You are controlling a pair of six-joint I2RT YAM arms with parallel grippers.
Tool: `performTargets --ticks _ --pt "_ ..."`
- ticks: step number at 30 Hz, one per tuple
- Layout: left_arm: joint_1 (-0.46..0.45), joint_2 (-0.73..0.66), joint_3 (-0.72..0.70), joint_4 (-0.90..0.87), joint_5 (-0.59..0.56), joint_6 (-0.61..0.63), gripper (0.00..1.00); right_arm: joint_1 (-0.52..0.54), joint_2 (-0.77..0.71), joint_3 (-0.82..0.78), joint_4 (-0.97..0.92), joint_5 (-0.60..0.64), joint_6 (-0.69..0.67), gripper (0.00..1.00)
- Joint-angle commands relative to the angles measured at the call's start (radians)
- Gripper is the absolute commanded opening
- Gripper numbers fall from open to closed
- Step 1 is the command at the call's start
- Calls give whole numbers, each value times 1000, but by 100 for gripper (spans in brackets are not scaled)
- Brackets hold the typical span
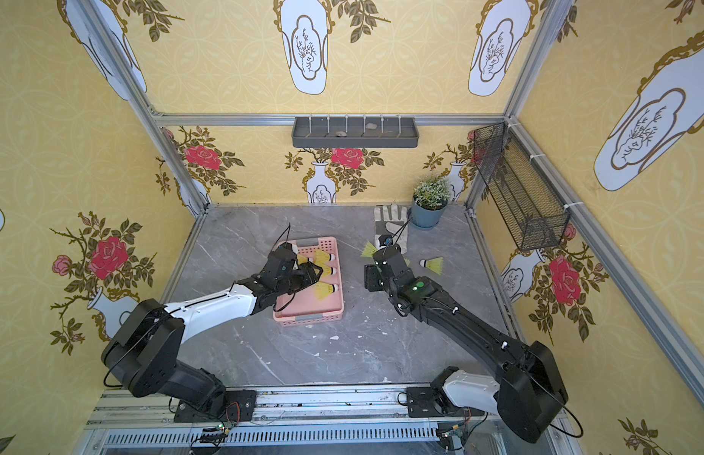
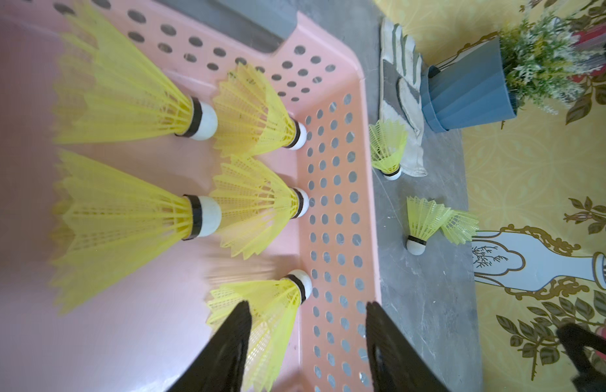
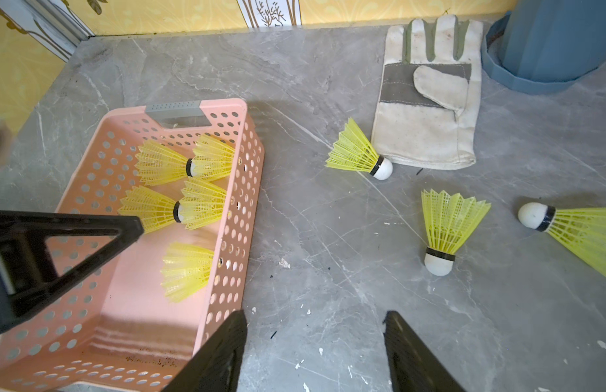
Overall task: Put the shuttlecocks into the storage box
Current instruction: Place the shuttlecock in the storage box, then pick up the shuttlecock at the center of the board.
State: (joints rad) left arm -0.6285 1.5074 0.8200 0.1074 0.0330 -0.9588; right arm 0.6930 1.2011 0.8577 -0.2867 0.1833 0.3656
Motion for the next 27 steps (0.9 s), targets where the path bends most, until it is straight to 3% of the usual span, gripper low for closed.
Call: performTargets --ticks 1,12,27 --pt "0 -52 9 -87 -69 79 60 -37 -16 -20 28 -54 17 66" --pt "17 -295 70 -351 -185 372 67 -192 -55 -94 22 -177 6 66" --pt "250 -533 145 -652 96 685 71 -400 44 -114 24 -324 -43 61"
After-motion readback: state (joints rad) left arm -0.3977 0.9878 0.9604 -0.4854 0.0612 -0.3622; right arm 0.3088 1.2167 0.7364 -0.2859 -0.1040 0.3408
